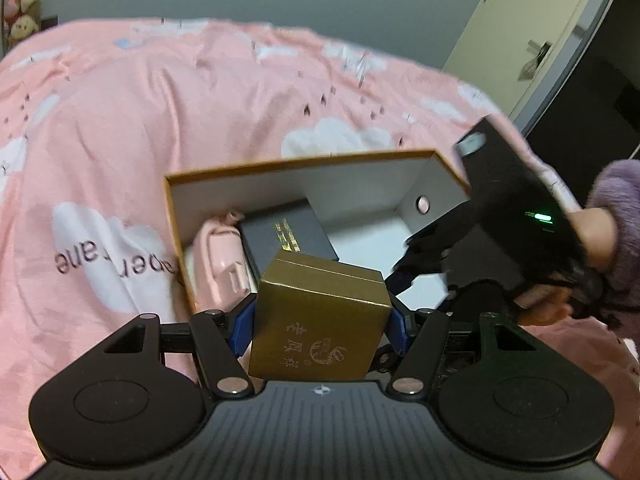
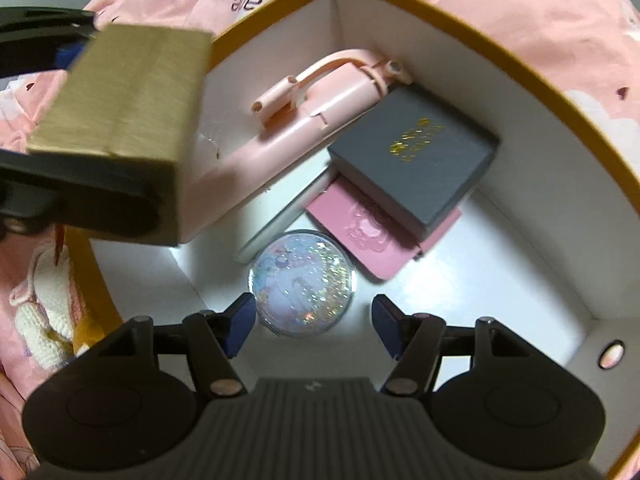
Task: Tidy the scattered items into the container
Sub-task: 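Lower the gold box onto the pink wallet and open the left gripper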
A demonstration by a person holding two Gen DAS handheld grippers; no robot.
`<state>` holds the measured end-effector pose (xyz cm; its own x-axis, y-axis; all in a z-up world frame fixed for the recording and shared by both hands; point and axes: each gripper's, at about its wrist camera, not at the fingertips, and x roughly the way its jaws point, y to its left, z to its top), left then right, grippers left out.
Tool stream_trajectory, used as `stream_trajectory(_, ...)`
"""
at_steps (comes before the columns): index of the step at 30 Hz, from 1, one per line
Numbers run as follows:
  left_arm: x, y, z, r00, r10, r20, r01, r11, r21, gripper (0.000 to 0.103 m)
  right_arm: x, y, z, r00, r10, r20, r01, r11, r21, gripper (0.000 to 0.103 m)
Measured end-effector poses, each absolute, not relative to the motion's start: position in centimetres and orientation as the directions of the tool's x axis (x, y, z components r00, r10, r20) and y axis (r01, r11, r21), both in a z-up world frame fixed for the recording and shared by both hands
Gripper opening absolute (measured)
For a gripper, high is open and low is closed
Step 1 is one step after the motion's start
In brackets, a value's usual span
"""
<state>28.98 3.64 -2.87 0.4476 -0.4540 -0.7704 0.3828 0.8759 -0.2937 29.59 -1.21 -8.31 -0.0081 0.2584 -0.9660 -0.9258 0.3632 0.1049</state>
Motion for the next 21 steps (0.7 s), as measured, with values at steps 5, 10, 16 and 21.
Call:
stream_trajectory(5, 30.8, 0.8, -4.6, 0.365, -0.424, -0.829, 0.382, 0.880, -0.282, 0.073, 29.0, -2.5, -7.6, 0.029, 0.258, -0.966, -0.920, 0.384, 0.076, 0.065)
stream_trajectory(10, 32.3, -1.1, -6.7, 0.239, -0.357, -0.903, 0.354, 0.898, -0.261, 0.074, 29.3, -3.7, -7.7, 0.028, 0.262, -0.965, -0.899, 0.428, 0.090, 0.065)
stream_trajectory(16, 33.5, -2.6, -8.8, 0.138, -0.300, -0.944, 0.326, 0.914, -0.243, 0.074, 29.3, -4.2, -8.2, 0.008, 0.299, -0.954, -0.896, 0.425, 0.126, 0.065)
stream_trajectory(21, 34.4, -3.1, -9.7, 0.115, -0.285, -0.952, 0.261, 0.933, -0.248, 0.074, 28.8, -4.0, -8.2, -0.016, 0.326, -0.945, -0.890, 0.426, 0.162, 0.065)
